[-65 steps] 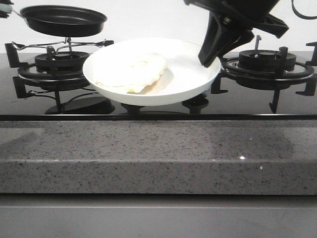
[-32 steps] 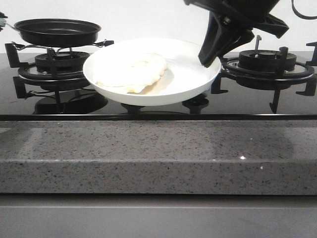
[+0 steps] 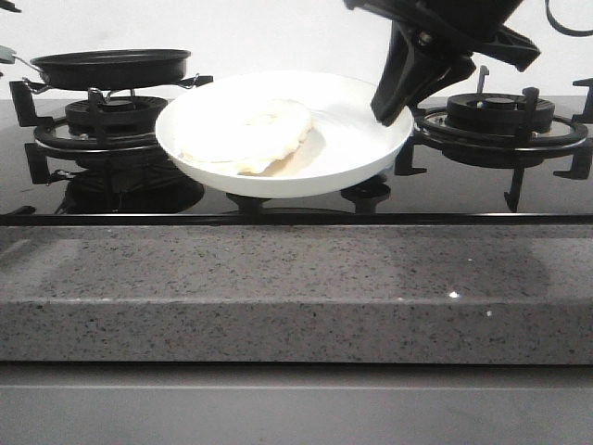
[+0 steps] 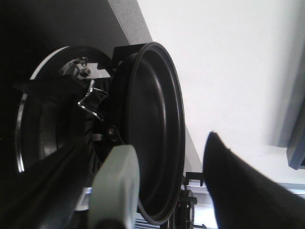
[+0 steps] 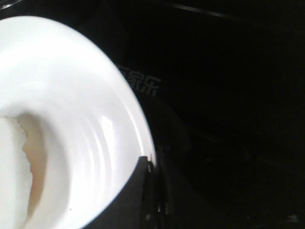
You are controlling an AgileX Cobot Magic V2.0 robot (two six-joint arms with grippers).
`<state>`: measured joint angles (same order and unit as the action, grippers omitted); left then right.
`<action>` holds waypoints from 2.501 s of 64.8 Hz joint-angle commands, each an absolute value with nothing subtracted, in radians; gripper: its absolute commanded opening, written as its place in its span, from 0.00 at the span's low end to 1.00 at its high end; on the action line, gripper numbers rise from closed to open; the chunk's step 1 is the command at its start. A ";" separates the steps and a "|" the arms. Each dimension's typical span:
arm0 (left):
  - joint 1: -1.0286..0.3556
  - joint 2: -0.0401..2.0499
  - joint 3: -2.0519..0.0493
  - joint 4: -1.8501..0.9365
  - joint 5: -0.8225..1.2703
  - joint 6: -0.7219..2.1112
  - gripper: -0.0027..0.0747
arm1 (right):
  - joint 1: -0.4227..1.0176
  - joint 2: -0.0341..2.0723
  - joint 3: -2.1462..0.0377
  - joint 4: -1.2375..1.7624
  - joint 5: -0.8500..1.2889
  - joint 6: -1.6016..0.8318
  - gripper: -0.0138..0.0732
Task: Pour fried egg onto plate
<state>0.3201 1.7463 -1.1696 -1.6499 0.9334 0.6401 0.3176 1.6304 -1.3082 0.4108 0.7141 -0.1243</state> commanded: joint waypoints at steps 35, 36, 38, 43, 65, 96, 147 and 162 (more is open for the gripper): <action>0.482 1.576 -1.206 -1.574 1.054 0.705 0.71 | 0.316 1.595 -1.330 0.423 0.667 -0.133 0.08; 0.482 1.571 -1.206 -1.565 1.046 0.705 0.71 | 0.316 1.595 -1.330 0.423 0.667 -0.133 0.08; 0.479 1.551 -1.206 -1.521 1.029 0.705 0.71 | 0.316 1.595 -1.330 0.423 0.667 -0.133 0.08; 0.456 1.490 -1.206 -1.424 0.986 0.705 0.71 | 0.316 1.595 -1.330 0.423 0.667 -0.133 0.08; 0.236 1.209 -1.206 -0.962 0.854 0.608 0.71 | 0.316 1.595 -1.330 0.423 0.667 -0.133 0.08; -0.161 0.976 -1.109 -0.201 0.838 0.049 0.67 | 0.316 1.595 -1.330 0.423 0.667 -0.133 0.08; -0.203 0.824 -0.915 -0.122 0.838 0.010 0.67 | 0.316 1.595 -1.330 0.423 0.667 -0.133 0.08; -0.203 0.824 -0.915 -0.122 0.838 0.010 0.67 | 0.316 1.595 -1.330 0.423 0.663 -0.133 0.08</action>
<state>-0.1935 0.8311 -0.8880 -0.1168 0.8979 0.0195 0.3176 1.6304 -1.3082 0.4108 0.7141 -0.1243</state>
